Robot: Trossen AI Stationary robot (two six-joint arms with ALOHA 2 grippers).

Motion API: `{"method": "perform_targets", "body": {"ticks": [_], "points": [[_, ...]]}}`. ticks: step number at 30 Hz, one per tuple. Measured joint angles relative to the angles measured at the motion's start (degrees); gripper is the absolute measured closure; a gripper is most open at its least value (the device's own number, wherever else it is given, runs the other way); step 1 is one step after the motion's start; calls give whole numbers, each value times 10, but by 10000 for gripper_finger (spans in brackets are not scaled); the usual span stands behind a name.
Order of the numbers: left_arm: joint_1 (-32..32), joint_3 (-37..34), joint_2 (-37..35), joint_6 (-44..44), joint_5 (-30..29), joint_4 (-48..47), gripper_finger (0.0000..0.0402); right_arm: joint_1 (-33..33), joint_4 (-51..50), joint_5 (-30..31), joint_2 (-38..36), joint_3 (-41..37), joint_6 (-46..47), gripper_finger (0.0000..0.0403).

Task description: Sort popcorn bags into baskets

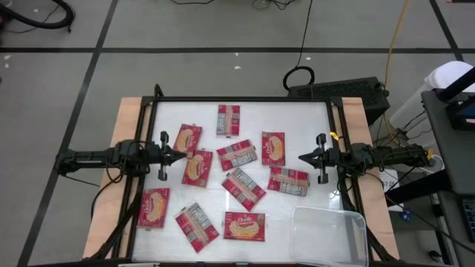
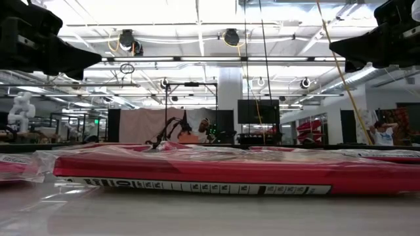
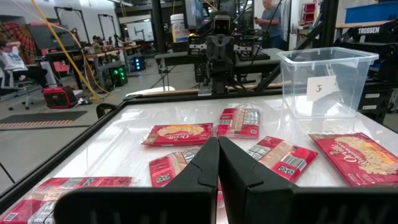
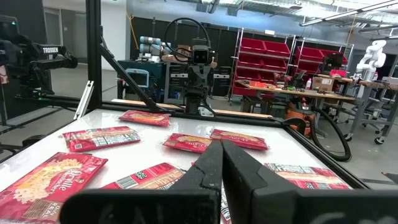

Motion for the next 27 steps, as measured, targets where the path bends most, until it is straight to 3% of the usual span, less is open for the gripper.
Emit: {"method": "perform_targets", "body": {"ticks": [27], "points": [[0, -1, 0, 11, -8, 31, 396, 0, 0, 0, 0, 0, 0, 403]]}}
